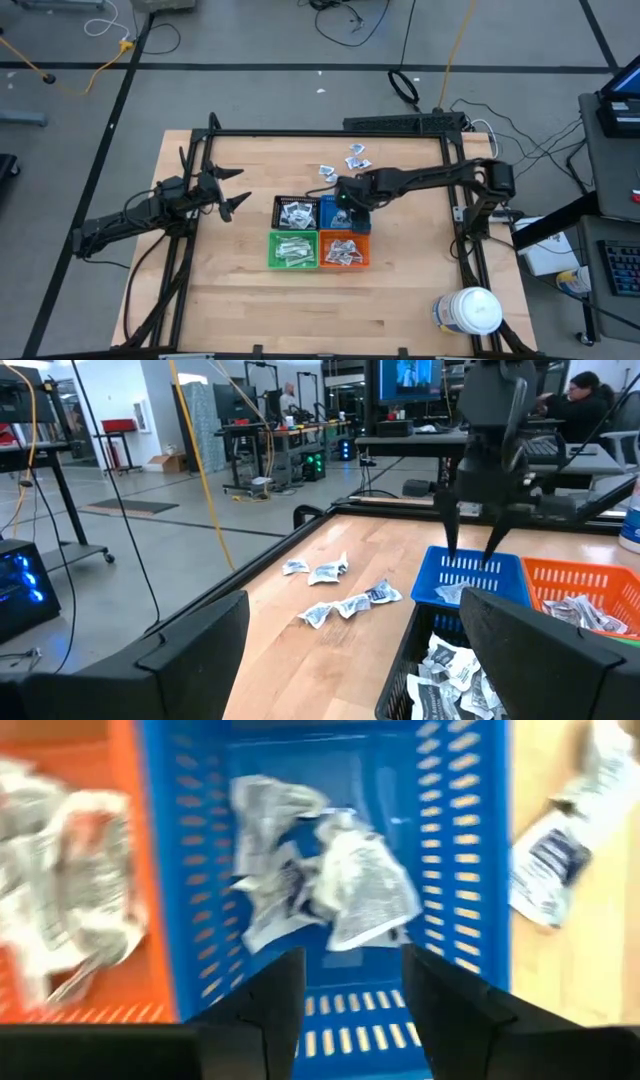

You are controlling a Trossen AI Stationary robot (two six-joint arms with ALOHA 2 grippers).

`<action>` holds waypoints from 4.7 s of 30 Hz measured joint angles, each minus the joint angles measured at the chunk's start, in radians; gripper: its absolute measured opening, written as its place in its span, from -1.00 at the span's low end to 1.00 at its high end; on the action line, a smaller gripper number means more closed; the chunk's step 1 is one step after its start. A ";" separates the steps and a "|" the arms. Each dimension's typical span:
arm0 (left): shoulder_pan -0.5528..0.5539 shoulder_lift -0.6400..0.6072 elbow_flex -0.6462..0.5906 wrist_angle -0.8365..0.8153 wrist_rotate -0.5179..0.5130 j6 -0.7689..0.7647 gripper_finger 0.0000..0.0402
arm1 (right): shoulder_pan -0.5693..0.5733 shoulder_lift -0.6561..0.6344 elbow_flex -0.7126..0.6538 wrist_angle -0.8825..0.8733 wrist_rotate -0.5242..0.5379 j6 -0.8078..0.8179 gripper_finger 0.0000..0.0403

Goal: Pick & Place First Aid Supplies
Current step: Put the alcohol pad into the blue bin

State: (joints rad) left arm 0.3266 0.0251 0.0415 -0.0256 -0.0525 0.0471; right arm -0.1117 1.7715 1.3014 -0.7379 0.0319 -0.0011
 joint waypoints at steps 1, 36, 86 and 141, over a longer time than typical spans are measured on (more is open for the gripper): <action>0.000 0.000 0.000 0.000 0.000 0.000 0.82 | -0.005 -0.009 0.000 -0.008 -0.026 -0.031 -0.19; 0.000 0.000 0.000 0.000 0.000 0.000 0.82 | -0.446 -0.033 0.000 0.134 0.024 -0.197 -0.19; 0.000 0.000 0.000 0.000 0.000 0.000 0.82 | -0.560 0.192 0.002 0.196 -0.089 -0.377 -0.99; 0.000 0.000 0.000 0.000 0.000 0.000 0.82 | -0.490 0.081 -0.129 0.377 0.015 -0.638 -0.30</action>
State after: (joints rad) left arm 0.3266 0.0251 0.0416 -0.0255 -0.0523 0.0471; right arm -0.6018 1.8526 1.1725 -0.3611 0.0471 -0.6394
